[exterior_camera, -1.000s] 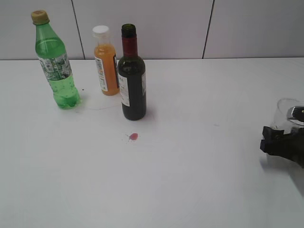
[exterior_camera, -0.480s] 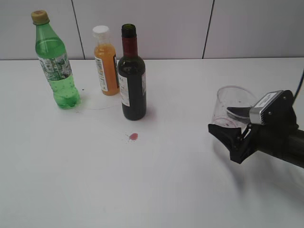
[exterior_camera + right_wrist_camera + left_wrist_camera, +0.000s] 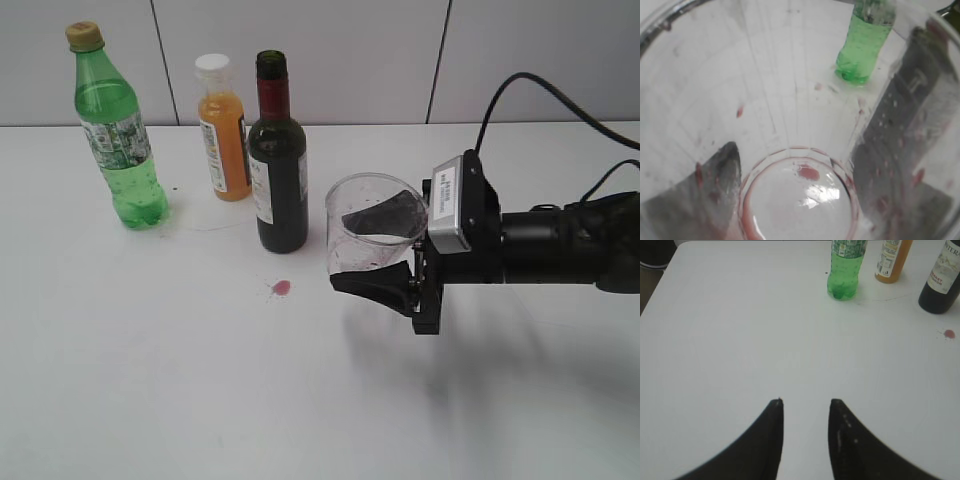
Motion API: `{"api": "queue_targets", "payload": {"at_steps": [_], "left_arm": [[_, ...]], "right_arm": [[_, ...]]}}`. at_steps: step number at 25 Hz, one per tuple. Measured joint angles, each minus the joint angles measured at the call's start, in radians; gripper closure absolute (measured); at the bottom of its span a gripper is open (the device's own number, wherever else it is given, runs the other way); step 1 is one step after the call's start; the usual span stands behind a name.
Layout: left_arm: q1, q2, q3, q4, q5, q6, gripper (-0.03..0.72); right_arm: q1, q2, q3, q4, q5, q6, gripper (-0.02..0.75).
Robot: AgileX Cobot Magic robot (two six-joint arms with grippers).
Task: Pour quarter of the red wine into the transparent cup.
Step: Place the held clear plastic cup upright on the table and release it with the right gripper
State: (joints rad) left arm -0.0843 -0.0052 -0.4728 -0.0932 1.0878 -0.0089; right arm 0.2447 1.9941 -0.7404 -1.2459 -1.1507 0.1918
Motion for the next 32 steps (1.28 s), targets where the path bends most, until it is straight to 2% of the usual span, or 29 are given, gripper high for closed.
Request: {"api": "queue_targets", "payload": {"at_steps": [6, 11, 22, 32], "left_arm": [[0.0, 0.0, 0.0, 0.0, 0.0, 0.0, 0.449], [0.0, 0.0, 0.0, 0.0, 0.0, 0.0, 0.449], [0.0, 0.0, 0.0, 0.0, 0.0, 0.0, 0.449], [0.0, 0.0, 0.0, 0.0, 0.0, 0.0, 0.449]], "right_arm": [[0.061, 0.135, -0.104, -0.009, -0.027, 0.056, 0.186], [0.087, 0.227, -0.192, -0.073, -0.04, 0.073, 0.186], [0.097, 0.298, -0.33, -0.234, -0.052, 0.206, 0.186], [0.097, 0.311, -0.389, -0.333, 0.017, 0.137, 0.186]]}}
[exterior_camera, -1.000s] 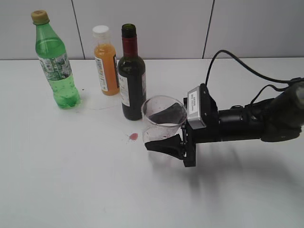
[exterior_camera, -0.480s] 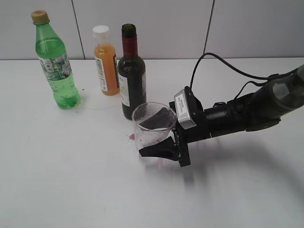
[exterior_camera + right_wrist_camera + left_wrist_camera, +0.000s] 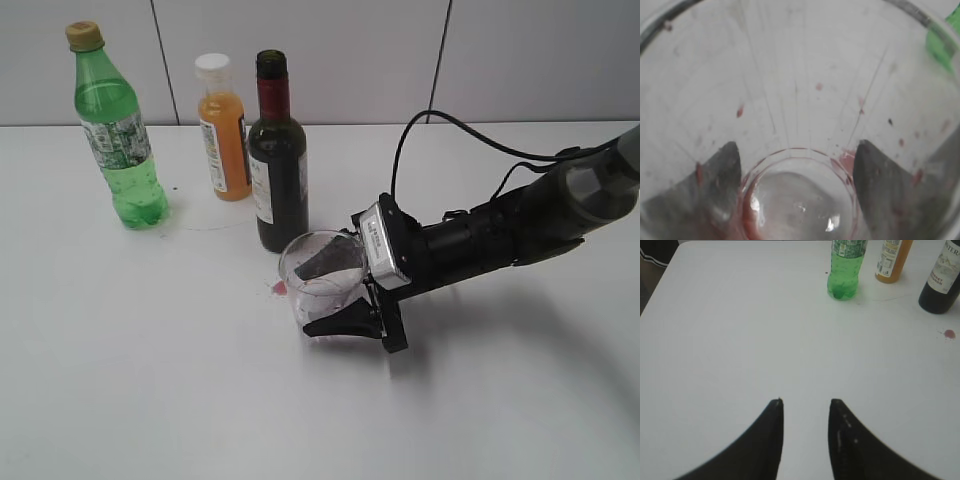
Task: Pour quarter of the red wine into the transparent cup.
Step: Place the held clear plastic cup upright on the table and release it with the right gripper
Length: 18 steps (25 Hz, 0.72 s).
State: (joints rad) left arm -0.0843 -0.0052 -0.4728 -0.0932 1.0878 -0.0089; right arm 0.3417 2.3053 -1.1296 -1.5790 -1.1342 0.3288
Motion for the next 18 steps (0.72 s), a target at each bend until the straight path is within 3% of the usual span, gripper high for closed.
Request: {"api": "queue_targets", "payload": {"at_steps": [5, 12, 18], "left_arm": [[0.0, 0.0, 0.0, 0.0, 0.0, 0.0, 0.449], [0.0, 0.0, 0.0, 0.0, 0.0, 0.0, 0.449], [0.0, 0.0, 0.0, 0.0, 0.0, 0.0, 0.449]], "right_arm": [[0.0, 0.007, 0.0, -0.004, 0.03, -0.02, 0.186], [0.0, 0.018, 0.0, 0.065, 0.033, -0.016, 0.082], [-0.019, 0.018, 0.0, 0.052, 0.032, 0.019, 0.077]]}}
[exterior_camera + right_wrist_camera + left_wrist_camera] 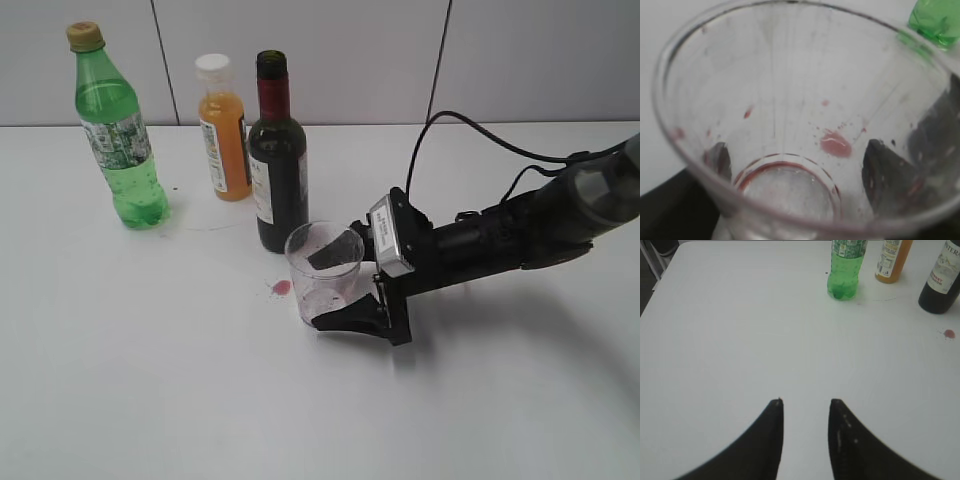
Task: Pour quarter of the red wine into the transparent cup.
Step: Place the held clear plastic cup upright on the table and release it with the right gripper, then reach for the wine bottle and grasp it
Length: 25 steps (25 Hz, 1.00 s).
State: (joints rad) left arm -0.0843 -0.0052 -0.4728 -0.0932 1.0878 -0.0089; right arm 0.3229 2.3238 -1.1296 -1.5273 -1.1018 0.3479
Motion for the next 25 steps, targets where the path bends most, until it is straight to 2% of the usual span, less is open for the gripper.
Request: {"api": "queue_targets", "payload": {"at_steps": [8, 17, 20, 25], "left_arm": [[0.0, 0.0, 0.0, 0.0, 0.0, 0.0, 0.449], [0.0, 0.0, 0.0, 0.0, 0.0, 0.0, 0.449], [0.0, 0.0, 0.0, 0.0, 0.0, 0.0, 0.449], [0.0, 0.0, 0.0, 0.0, 0.0, 0.0, 0.449]], "right_arm": [[-0.098, -0.026, 0.077, -0.009, -0.001, 0.006, 0.077], [-0.157, -0.15, 0.164, -0.005, 0.018, 0.026, 0.077], [-0.185, -0.227, 0.186, 0.021, 0.063, 0.129, 0.08], [-0.227, -0.362, 0.191, 0.107, 0.264, 0.263, 0.088]]}}
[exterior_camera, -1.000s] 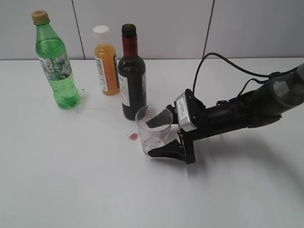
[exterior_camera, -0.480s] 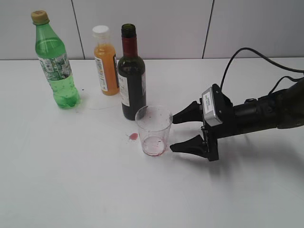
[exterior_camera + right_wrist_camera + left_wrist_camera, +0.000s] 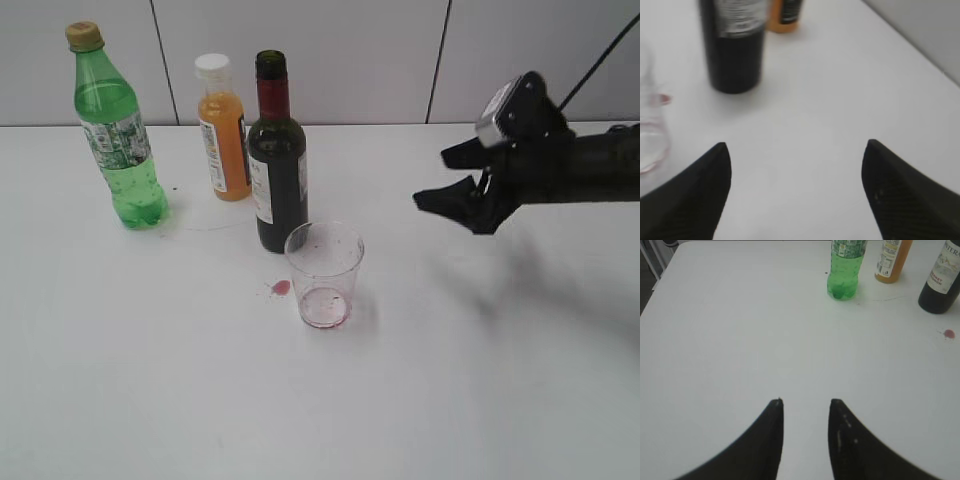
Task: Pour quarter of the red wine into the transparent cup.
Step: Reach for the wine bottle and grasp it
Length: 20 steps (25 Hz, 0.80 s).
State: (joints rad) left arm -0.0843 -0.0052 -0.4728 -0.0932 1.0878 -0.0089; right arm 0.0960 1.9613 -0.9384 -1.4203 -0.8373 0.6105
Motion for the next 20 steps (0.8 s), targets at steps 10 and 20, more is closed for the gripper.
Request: {"api": "queue_targets", "payload": {"at_steps": [10, 20], "left_arm": [[0.0, 0.0, 0.0, 0.0, 0.0, 0.0, 0.449], [0.0, 0.0, 0.0, 0.0, 0.0, 0.0, 0.449]], "right_arm": [[-0.017, -0.218, -0.01, 0.484, 0.698, 0.07, 0.104], [-0.036, -0.242, -0.222, 1.178, 1.409, -0.364, 0.165]]}}
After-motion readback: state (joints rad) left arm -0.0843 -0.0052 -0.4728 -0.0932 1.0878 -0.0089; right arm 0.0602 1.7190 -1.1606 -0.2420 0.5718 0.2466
